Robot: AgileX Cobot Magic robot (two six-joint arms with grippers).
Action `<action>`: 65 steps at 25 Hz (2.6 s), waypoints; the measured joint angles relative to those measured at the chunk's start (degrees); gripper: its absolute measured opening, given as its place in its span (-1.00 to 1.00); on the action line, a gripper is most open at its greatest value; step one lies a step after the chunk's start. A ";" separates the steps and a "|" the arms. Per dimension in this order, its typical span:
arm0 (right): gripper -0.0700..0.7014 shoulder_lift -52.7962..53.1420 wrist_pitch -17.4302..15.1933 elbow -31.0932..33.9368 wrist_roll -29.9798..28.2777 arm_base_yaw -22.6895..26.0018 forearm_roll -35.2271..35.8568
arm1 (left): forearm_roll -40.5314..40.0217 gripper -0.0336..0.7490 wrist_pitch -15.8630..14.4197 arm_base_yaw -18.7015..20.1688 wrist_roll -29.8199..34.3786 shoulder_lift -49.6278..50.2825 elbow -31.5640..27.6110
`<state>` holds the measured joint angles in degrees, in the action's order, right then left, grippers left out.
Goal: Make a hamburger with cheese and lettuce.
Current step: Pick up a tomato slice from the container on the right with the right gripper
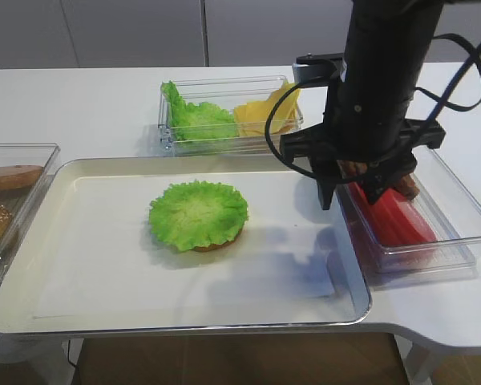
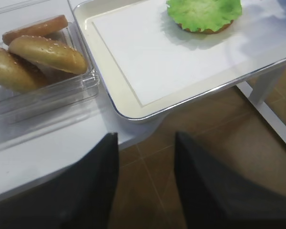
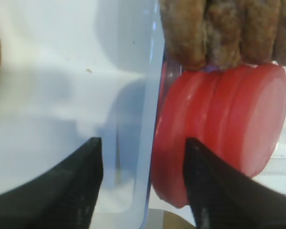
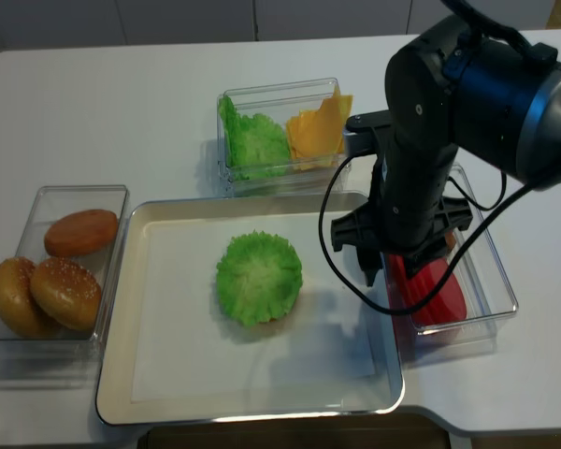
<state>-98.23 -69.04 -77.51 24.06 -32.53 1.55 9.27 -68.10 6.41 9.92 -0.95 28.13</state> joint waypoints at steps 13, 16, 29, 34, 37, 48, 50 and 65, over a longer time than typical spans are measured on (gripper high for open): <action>0.15 -0.62 0.11 -0.09 0.65 0.00 -1.00 | 0.00 -0.16 0.00 0.00 0.00 0.00 0.00; 0.13 -0.62 0.11 -0.09 0.65 0.00 -1.00 | 0.00 -0.16 0.00 0.00 0.00 0.00 0.00; -0.24 -0.83 -0.09 -0.09 0.65 0.00 -0.89 | 0.00 -0.22 0.00 0.00 0.00 0.00 0.00; -0.33 -0.83 -0.09 -0.21 0.65 0.00 -0.89 | 0.00 -0.23 0.00 0.00 0.00 0.00 0.00; -0.33 -0.83 -0.09 -0.21 0.65 0.00 -0.89 | 0.00 -0.23 0.00 0.00 0.00 0.00 0.00; -0.60 -1.07 -1.51 -1.20 0.65 0.00 -1.55 | -0.10 -0.23 0.00 0.00 0.00 0.00 0.00; -0.60 -1.21 -2.19 -2.62 0.65 0.00 -1.55 | -0.10 -0.23 0.00 0.00 0.00 0.00 0.00; -0.61 -1.05 -2.24 -7.52 0.65 0.00 -0.38 | -0.10 -0.25 0.00 0.00 0.00 0.00 0.00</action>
<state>-99.28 -71.29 -85.03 24.70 -32.53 1.17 9.17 -68.10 6.41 9.92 -0.95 28.13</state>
